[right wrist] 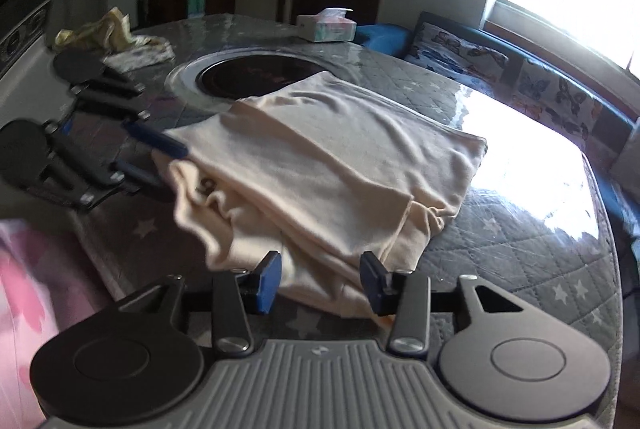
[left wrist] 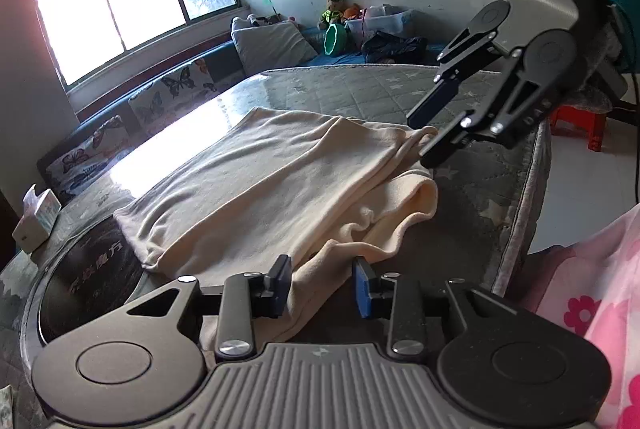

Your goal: Fold clothes

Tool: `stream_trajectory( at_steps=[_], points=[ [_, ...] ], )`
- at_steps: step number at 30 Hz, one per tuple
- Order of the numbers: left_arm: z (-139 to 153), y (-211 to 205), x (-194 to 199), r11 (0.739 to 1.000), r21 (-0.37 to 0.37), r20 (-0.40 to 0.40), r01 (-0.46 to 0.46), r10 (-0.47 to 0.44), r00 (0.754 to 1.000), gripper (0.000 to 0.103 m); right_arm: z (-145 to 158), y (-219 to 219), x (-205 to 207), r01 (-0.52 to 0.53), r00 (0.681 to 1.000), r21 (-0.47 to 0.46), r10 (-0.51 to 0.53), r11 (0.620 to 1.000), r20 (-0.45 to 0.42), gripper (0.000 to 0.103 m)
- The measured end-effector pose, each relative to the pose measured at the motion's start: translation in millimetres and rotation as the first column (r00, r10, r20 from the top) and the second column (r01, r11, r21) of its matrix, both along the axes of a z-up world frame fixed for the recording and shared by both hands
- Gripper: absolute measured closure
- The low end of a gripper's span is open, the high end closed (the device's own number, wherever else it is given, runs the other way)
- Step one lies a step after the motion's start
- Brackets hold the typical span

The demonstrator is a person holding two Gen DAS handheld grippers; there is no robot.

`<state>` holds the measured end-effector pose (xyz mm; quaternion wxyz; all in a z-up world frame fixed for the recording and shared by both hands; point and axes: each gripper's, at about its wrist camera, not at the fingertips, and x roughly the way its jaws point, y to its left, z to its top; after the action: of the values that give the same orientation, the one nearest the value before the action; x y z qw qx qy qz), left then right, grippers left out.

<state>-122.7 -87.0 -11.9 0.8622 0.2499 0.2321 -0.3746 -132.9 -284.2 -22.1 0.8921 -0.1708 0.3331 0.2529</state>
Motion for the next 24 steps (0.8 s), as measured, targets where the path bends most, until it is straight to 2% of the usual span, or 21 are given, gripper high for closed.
stream_trajectory(
  at_steps=[2, 5, 7, 13, 17, 20, 21, 23, 24],
  points=[
    [-1, 0, 1, 1.000, -0.015, 0.004, 0.006, -0.006, 1.000, 0.082, -2, 1, -5, -0.024, 1.000, -0.023, 0.024, 0.999, 0.007, 0.057],
    [2, 2, 6, 0.999, -0.045, 0.002, -0.011, 0.011, 1.000, 0.093, -4, 3, -11, -0.070, 0.997, -0.061, 0.071, 0.996, 0.018, 0.051],
    [7, 6, 13, 0.996, -0.082, -0.024, -0.035, 0.033, 0.999, 0.094, -5, 5, -14, -0.104, 0.994, -0.080, 0.107, 0.991, 0.031, 0.043],
    [25, 15, 47, 0.974, -0.195, -0.120, -0.115, 0.093, 0.988, 0.095, -9, 16, -14, -0.170, 0.979, -0.126, 0.182, 0.977, 0.088, 0.037],
    [30, 17, 68, 0.963, -0.231, -0.168, -0.142, 0.105, 0.980, 0.095, -15, 24, -3, -0.193, 0.971, -0.141, 0.209, 0.971, 0.112, 0.037],
    [29, 18, 80, 0.959, -0.235, -0.194, -0.156, 0.110, 0.975, 0.095, -19, 26, 9, -0.196, 0.972, -0.133, 0.210, 0.972, 0.106, 0.044],
    [28, 18, 84, 0.959, -0.235, -0.203, -0.160, 0.113, 0.973, 0.095, -20, 27, 14, -0.197, 0.973, -0.121, 0.209, 0.973, 0.097, 0.050],
    [26, 19, 90, 0.957, -0.239, -0.221, -0.164, 0.110, 0.969, 0.095, -19, 25, 24, -0.180, 0.980, -0.090, 0.186, 0.980, 0.073, 0.056],
    [25, 19, 92, 0.956, -0.240, -0.228, -0.169, 0.113, 0.967, 0.095, -19, 24, 30, -0.169, 0.983, -0.077, 0.173, 0.983, 0.055, 0.067]
  ],
)
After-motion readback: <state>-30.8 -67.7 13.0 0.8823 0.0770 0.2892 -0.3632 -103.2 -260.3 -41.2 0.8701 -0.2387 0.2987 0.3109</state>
